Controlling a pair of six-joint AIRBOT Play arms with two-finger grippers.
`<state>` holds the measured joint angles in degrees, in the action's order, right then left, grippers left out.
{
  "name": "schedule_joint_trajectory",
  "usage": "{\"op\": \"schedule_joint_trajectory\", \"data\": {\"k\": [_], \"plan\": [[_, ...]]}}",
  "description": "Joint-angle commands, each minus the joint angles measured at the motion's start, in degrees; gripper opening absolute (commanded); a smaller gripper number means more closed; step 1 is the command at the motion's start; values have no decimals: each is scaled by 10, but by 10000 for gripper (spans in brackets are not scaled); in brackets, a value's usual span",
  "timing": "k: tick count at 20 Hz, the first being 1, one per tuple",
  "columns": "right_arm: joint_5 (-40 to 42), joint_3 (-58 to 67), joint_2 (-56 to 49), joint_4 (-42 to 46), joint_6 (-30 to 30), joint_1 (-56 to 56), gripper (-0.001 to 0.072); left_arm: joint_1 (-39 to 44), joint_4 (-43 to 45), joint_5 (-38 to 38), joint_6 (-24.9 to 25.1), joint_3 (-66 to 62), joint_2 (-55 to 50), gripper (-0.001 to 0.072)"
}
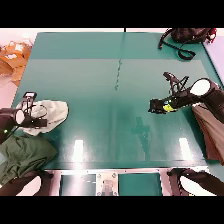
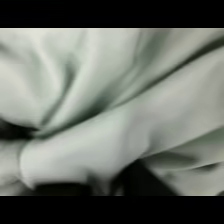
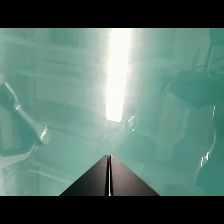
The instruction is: Fold the shirts.
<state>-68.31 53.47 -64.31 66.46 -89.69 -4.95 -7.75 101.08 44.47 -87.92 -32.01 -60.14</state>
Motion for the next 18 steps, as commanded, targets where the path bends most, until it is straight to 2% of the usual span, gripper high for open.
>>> {"op": "schedule_joint_trajectory", "data": {"k": [1, 4, 6, 10, 12, 15, 18], "plan": [[6, 0, 0, 1, 0, 2, 17, -2, -13, 22, 20, -1, -20, 23], [6, 0, 0, 1, 0, 2, 17, -2, -31, 128, 75, -79, -19, 22], [6, 0, 0, 1, 0, 2, 17, 1, -74, 197, 105, -163, -11, 21], [18, 0, 0, 0, 0, 2, 17, 93, -131, 265, 119, -347, 7, 21], [28, 0, -1, 0, 0, 2, 17, 166, -174, 255, 119, -414, 7, 21], [26, 0, -1, 0, 0, 2, 17, 286, -238, 157, 119, -448, -1, 20], [27, 0, -1, -2, 0, 2, 17, 393, -246, 77, 119, -448, -46, 21]]}}
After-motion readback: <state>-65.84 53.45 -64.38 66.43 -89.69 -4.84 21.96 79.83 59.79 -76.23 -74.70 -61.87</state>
